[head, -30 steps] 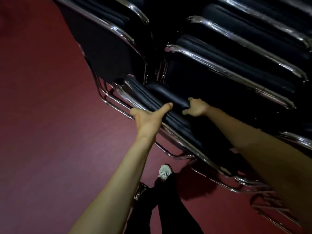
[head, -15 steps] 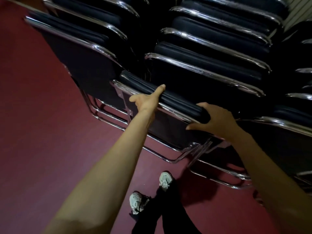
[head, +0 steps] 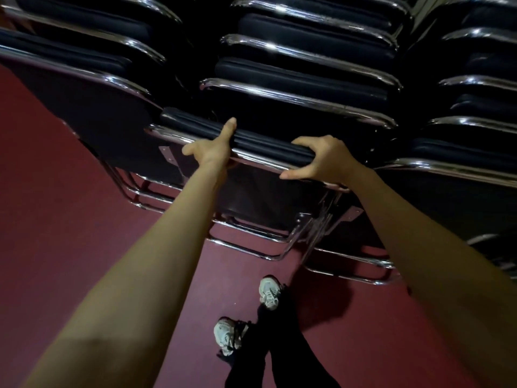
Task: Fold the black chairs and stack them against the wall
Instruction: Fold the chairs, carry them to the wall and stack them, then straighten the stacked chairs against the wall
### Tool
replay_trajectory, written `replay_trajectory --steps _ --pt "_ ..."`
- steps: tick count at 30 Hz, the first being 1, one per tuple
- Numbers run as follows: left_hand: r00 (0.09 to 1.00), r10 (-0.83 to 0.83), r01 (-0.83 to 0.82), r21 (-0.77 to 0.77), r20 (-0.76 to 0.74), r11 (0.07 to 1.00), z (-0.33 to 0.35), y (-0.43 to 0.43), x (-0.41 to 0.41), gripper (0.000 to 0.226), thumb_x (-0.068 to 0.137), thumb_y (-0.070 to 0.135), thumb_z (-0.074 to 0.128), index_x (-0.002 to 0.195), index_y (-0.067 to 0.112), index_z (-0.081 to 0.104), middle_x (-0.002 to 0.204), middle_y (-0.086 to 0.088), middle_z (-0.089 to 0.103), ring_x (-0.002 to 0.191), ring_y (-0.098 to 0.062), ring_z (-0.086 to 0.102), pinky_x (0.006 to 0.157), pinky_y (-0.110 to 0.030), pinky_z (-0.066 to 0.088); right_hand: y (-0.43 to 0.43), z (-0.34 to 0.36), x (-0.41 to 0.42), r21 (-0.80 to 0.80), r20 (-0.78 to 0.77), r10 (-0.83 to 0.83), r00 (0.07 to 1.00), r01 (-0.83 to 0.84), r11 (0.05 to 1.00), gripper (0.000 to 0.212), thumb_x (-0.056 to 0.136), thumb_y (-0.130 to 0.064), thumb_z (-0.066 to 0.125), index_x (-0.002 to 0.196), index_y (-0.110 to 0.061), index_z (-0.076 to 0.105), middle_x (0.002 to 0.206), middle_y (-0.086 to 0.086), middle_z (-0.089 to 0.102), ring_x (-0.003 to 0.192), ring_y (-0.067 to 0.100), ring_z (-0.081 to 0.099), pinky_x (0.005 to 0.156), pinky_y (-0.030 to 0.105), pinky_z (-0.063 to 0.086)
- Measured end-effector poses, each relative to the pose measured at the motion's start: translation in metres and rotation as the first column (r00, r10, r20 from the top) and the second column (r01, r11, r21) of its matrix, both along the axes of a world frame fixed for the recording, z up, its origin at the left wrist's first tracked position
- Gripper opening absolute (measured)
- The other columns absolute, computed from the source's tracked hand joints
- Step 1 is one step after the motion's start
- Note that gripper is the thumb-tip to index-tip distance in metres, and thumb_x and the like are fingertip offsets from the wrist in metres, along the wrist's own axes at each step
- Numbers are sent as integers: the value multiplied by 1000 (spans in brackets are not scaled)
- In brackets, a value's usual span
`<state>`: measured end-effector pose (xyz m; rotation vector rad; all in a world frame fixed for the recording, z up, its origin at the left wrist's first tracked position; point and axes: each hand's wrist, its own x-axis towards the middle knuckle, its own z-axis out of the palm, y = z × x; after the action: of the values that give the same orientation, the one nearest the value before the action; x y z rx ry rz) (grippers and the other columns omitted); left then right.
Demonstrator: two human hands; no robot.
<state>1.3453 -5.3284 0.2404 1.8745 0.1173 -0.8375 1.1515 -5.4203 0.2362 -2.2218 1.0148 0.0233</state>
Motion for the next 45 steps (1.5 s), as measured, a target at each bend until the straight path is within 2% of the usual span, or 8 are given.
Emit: replay_trajectory --steps 10,13,17,22,27,31,37,45 --pt "989 -132 133 12 -67 991 3 -10 18 93 71 53 79 129 3 26 123 -11 43 107 -28 60 83 -45 58 6 5 -3 -80 -126 -36 991 26 996 93 67 -82 53 143 -30 37 141 -2 47 130 19 41 106 38 33" --pt "916 -362 368 1 -172 930 16 -2 26 50 83 51 68 108 8 59 110 -7 55 77 -16 64 55 -31 55 23 10 -2 -122 -151 -63 987 45 992 93 78 -72 53 151 -23 22 155 1 26 143 21 22 116 43 19" --pt "881 -430 425 -72 -198 902 46 10 27 14 99 20 50 88 14 56 69 -5 58 43 -10 56 35 -18 43 29 30 5 46 -219 -131 967 144 989 92 82 -60 61 152 -18 18 158 5 20 144 24 18 117 46 19" --pt "845 -520 498 -175 -120 849 95 30 28 7 96 21 55 100 15 57 101 -4 54 81 -17 54 76 -32 47 61 84 7 71 -128 -245 961 255 964 69 89 -40 63 146 -14 35 149 7 39 134 24 41 107 30 33" --pt "762 -636 639 -297 119 710 160 83 21 18 92 21 61 106 11 61 95 -4 53 84 -15 49 75 -30 43 137 152 -2 -87 94 -369 924 377 922 60 88 -42 63 139 -15 46 143 4 47 131 19 45 104 25 33" --pt "652 -671 758 -339 353 558 229 148 19 28 87 22 68 113 14 66 114 -3 67 108 -19 60 95 -33 47 219 218 -19 -173 284 -408 868 465 868 55 90 -42 61 137 -17 49 138 -2 52 126 13 49 95 19 33" --pt "477 -624 878 -318 619 357 337 255 1 39 91 31 64 129 21 59 114 10 61 106 -8 54 87 -21 43 331 307 -53 -334 419 -394 818 543 770 55 91 -43 58 140 -21 45 141 -5 49 129 13 45 97 20 32" --pt "405 -535 914 -338 741 225 397 404 -46 45 92 25 60 136 16 53 131 6 56 123 -10 48 107 -31 36 476 377 -92 -469 489 -295 821 533 704 59 90 -44 58 142 -26 39 147 -7 40 136 12 36 108 33 30"
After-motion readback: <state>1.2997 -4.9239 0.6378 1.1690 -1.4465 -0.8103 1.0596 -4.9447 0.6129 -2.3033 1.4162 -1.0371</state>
